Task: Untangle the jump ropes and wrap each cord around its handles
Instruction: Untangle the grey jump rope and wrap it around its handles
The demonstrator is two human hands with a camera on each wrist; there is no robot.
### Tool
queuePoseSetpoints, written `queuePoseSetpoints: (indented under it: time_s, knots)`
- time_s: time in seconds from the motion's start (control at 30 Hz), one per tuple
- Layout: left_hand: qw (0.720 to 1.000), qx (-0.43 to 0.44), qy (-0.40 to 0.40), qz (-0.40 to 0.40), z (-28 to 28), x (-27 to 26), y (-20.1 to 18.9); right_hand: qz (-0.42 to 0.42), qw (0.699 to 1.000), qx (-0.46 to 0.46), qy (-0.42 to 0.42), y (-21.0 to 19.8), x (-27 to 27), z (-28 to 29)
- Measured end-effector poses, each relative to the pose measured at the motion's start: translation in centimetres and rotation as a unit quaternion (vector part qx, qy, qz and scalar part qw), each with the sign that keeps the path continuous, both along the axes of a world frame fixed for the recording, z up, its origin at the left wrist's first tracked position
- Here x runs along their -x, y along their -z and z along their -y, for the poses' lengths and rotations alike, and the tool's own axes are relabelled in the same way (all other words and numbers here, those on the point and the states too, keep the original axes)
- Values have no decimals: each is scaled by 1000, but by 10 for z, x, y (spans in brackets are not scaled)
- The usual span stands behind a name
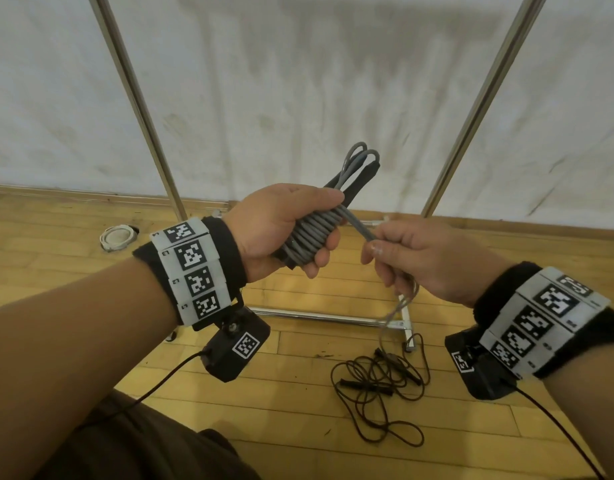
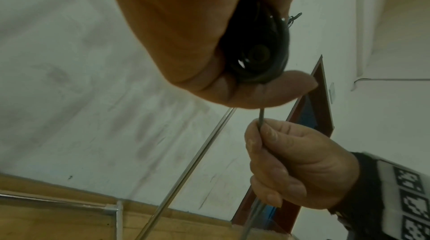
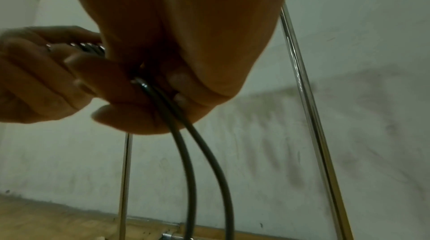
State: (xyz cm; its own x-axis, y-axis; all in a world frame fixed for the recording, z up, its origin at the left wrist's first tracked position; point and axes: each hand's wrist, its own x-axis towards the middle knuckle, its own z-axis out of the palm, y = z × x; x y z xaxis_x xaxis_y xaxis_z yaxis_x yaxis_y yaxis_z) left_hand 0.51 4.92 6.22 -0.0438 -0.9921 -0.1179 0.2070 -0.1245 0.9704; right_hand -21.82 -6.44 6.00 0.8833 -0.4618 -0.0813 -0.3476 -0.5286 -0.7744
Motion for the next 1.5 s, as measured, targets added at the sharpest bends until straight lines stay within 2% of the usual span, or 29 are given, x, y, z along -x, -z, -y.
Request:
queuePoseSetpoints:
  time_s: [0.1, 0.17, 0.23, 0.3, 0.4, 0.47, 0.53, 0.67, 0.8, 0.9, 1.0, 1.17, 1.27, 1.37, 1.5]
  knots:
    - [998, -13, 64, 12, -3, 3, 2, -52, 998, 18, -20, 7, 2, 4]
    - [986, -53, 147, 53, -4, 7, 5, -92, 995, 27, -22, 13, 3, 6]
    - [957, -107, 232, 136, -6, 15, 10, -129, 990, 47, -35, 19, 1, 7]
    - [920, -145, 279, 235, -8, 28, 18, -172, 975, 123, -67, 20, -4, 5]
    - [874, -190, 296, 336, -9, 45, 33, -201, 958, 190, -77, 14, -13, -3]
    - [862, -220, 282, 360, -8, 49, 43, -204, 941, 248, -104, 7, -19, -11]
    - [867, -243, 247, 360, -5, 47, 51, -203, 927, 292, -117, 2, -22, -18]
    - [890, -244, 130, 362, 4, 34, 52, -203, 910, 350, -91, -4, -23, -29]
    - [951, -205, 2, 233, 8, 17, 46, -165, 939, 299, -27, -2, -20, -31]
    - [975, -151, -34, 158, 9, 12, 39, -151, 956, 250, 27, 2, -18, -24]
    - [984, -110, -39, 135, 8, 11, 33, -121, 974, 183, 60, 6, -18, -19]
    - [987, -105, -68, 106, 6, 13, 30, -61, 992, 69, 89, 10, -18, -24]
    - [986, -89, -75, 119, 6, 11, 28, -18, 994, -34, 99, 9, -17, -29]
    - [985, -79, -75, 135, 5, 9, 27, 34, 985, -130, 110, 5, -15, -32]
    - [986, -83, -68, 128, 5, 8, 25, 72, 982, -126, 117, 4, -13, -29]
